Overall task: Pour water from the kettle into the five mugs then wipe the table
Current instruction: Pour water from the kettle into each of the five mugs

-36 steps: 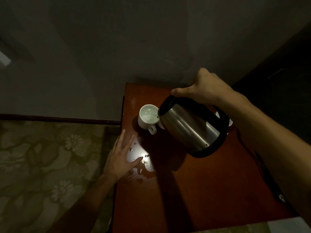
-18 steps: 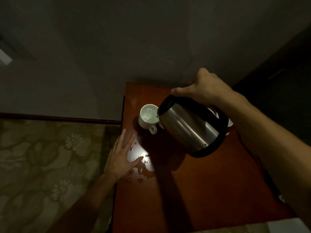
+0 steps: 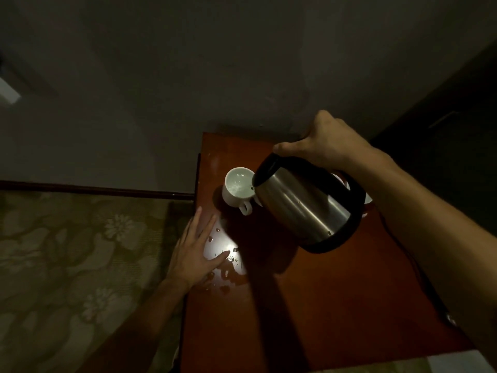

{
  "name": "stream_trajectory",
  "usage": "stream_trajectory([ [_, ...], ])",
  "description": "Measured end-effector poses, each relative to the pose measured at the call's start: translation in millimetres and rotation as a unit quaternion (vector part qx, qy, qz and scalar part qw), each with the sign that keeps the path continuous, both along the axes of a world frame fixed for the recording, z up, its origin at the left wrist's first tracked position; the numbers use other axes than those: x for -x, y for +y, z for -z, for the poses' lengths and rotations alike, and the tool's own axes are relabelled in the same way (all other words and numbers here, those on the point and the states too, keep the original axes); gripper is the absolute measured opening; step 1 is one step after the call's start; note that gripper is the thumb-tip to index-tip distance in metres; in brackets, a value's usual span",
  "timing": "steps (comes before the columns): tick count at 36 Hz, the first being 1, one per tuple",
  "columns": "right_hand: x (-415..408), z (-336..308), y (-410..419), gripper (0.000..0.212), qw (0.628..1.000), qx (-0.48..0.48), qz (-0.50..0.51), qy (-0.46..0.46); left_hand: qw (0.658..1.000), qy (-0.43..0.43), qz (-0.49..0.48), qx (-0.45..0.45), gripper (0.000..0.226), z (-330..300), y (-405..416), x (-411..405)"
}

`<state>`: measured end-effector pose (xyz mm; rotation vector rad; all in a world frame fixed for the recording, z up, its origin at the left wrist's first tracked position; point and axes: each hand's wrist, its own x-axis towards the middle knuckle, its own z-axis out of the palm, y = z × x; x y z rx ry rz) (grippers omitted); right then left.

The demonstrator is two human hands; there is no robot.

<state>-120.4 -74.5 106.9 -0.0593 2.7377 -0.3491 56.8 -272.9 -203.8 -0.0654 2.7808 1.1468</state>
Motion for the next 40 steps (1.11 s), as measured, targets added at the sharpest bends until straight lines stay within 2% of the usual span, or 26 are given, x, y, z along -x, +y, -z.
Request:
stream_trajectory([
  [9,2.2,6.3,3.6,0.074,1.0,-0.005,-0.002,0.003,1.0,-0.001,0.0,0.001,0.104,-1.5,0.0,-0.5],
  [19,1.7,6.9,6.8,0.079,1.0,0.004,-0.001,0.01,1.0,-0.003,0.003,0.009,0.104,-1.2,0.4,-0.2],
  [30,-8.9,-3.2,-0.4,0.065,1.0,-0.014,0.015,-0.002,1.0,-0.002,0.001,0.009,0.104,-1.1,0.3,-0.4],
  [35,-11.1,-5.6,-3.6,0.071,1.0,-0.007,0.017,-0.004,1.0,-0.002,0.001,0.01,0.104,0.3,0.8,0.0],
  [40,-12.2,-9.6,-5.9,0.068,1.0,-0.017,0.021,-0.006,1.0,0.006,0.001,0.003,0.102,1.2,0.4,-0.8],
])
